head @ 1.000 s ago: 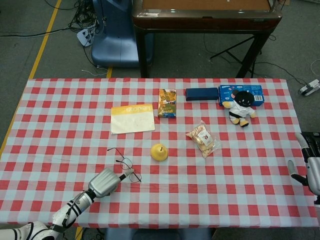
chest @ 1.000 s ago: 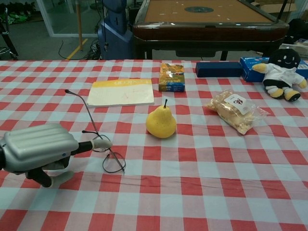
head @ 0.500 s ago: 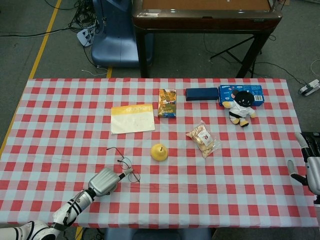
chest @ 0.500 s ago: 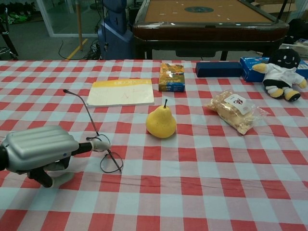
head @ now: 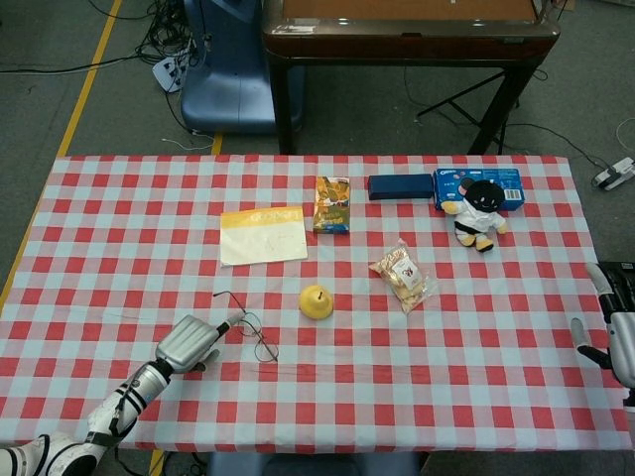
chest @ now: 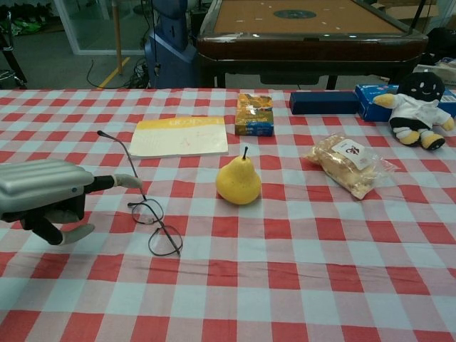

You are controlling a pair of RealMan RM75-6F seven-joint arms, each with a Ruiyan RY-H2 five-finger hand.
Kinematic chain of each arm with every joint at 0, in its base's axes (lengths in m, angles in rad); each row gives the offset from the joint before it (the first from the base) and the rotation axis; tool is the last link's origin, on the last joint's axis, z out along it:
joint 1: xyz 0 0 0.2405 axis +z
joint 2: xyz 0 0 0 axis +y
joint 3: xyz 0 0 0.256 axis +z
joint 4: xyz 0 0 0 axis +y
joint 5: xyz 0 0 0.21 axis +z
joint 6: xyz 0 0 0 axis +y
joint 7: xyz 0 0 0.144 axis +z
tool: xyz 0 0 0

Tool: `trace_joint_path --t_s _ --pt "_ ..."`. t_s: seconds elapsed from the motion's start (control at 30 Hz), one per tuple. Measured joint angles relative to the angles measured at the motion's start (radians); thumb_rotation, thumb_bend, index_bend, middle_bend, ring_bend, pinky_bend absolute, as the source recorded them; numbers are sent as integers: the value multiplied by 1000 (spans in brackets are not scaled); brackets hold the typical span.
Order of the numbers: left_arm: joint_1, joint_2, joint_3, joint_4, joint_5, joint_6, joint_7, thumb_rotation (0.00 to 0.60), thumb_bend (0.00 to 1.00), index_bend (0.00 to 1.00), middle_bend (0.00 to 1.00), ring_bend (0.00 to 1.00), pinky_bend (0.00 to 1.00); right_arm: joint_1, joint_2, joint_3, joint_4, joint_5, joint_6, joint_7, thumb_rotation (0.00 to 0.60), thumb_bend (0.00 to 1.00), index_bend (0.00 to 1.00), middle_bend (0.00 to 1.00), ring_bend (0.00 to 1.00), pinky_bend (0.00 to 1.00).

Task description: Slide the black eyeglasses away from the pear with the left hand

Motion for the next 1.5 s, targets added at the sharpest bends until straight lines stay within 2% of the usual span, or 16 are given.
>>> trace_joint_path --t_s 0.23,0.8,1.1,1.5 --pt "-7 5 -29 55 -56 -15 -42 600 511 0 1000 929 973 0 -2 0 2 -1 1 1 600 428 0 87 0 69" --pt "-63 4 -87 42 -94 -100 -212 600 511 0 1000 930 973 1 -1 2 1 1 -1 0 600 428 0 87 0 69" --pt "-64 21 -55 0 -27 -92 -228 600 512 0 1000 930 973 4 -3 2 4 4 -7 -2 600 428 0 87 0 69" --pt "-70 6 16 -34 -23 -135 -135 600 511 0 1000 930 972 -2 -1 2 1 2 3 -1 600 428 0 87 0 69"
